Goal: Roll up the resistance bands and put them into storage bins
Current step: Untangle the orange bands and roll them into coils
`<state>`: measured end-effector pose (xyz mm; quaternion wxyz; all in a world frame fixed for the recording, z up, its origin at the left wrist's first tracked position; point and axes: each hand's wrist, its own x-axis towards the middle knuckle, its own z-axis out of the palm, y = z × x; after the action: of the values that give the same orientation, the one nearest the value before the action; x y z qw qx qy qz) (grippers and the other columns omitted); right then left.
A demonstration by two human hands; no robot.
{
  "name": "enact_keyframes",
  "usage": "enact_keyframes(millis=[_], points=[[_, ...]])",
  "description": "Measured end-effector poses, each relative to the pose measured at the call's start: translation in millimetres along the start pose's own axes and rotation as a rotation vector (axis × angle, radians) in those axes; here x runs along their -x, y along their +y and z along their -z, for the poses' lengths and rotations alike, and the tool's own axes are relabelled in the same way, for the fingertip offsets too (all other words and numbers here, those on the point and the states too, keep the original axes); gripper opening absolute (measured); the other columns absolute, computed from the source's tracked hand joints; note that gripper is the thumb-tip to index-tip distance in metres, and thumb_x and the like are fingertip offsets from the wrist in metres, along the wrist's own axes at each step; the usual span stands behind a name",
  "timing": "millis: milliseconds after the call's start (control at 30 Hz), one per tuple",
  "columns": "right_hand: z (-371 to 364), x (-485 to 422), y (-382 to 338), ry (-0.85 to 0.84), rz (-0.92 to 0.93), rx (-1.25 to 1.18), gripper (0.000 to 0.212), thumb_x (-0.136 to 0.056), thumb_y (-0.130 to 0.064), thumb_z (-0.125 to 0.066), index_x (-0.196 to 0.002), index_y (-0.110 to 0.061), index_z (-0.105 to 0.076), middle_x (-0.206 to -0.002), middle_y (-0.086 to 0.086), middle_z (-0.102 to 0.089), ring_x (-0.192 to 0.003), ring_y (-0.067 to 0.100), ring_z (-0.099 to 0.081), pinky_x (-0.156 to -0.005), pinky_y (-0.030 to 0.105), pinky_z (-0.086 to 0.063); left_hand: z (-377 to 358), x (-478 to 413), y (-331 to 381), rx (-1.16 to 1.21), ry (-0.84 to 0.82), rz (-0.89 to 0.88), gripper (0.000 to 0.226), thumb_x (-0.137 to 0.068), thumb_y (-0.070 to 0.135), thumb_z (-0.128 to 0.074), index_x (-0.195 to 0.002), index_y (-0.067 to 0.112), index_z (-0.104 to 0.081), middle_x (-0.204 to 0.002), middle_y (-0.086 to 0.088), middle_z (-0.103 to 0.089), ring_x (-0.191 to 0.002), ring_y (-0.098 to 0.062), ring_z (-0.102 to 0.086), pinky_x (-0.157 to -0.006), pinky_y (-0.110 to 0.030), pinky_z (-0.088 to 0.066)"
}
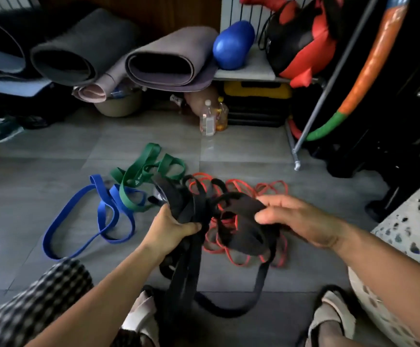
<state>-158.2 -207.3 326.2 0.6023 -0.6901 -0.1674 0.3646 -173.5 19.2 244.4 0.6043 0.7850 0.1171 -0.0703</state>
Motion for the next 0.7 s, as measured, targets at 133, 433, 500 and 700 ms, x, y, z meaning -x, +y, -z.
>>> enact_keyframes(millis=[133, 433, 500, 700], points=[[-23.2, -15.2, -27.9, 0.206, 0.085, -0.196, 0.028, -0.085, -0.021, -0.059, -0.111, -0.009, -0.058, -0.094, 0.003, -0.068, -0.095, 0.019, -0.063, -0.096, 0.039, -0.048, -12.6, 16.9, 37.7, 0.184, -0.192, -0.081, 0.042, -0.07, -0.001, -0.074, -0.104, 0.013, -0.054, -0.091, -0.005, -0.07, -0.08, -0.009, -0.067, -0.069, -0.021, -0.054], [-38.2, -47.5, -16.0, 0.664, 0.112, -0.608, 0.016, -0.091, -0.012, -0.053, -0.076, -0.011, -0.057, -0.067, 0.001, -0.065, -0.074, 0.016, -0.062, -0.082, 0.035, -0.049, -16.2, 27.6, 51.6, 0.187, -0.57, -0.089, 0.09, -0.045, 0.022, -0.081, -0.121, 0.03, -0.033, -0.122, 0.005, -0.057, -0.112, -0.009, -0.058, -0.093, -0.028, -0.049], [-42.8, -54.2, -15.5, 0.669, 0.102, -0.669, 0.017, -0.091, -0.012, -0.053, -0.074, -0.01, -0.057, -0.066, 0.001, -0.065, -0.069, 0.013, -0.063, -0.075, 0.03, -0.05, -30.5, 26.7, 49.4, 0.141, -0.362, -0.113, 0.083, -0.048, 0.015, -0.089, -0.109, 0.032, -0.035, -0.115, 0.005, -0.059, -0.105, -0.002, -0.06, -0.089, -0.022, -0.05], [-41.4, -64.1, -37.9, 0.38, 0.061, -0.409, 0.02, -0.095, -0.017, -0.046, -0.098, -0.004, -0.06, -0.092, 0.01, -0.064, -0.088, 0.02, -0.06, -0.089, 0.034, -0.046, -31.4, 16.8, 52.5, 0.287, -0.031, -0.162, 0.038, -0.071, -0.006, -0.072, -0.097, 0.016, -0.057, -0.086, 0.007, -0.072, -0.08, -0.005, -0.068, -0.067, -0.015, -0.052]])
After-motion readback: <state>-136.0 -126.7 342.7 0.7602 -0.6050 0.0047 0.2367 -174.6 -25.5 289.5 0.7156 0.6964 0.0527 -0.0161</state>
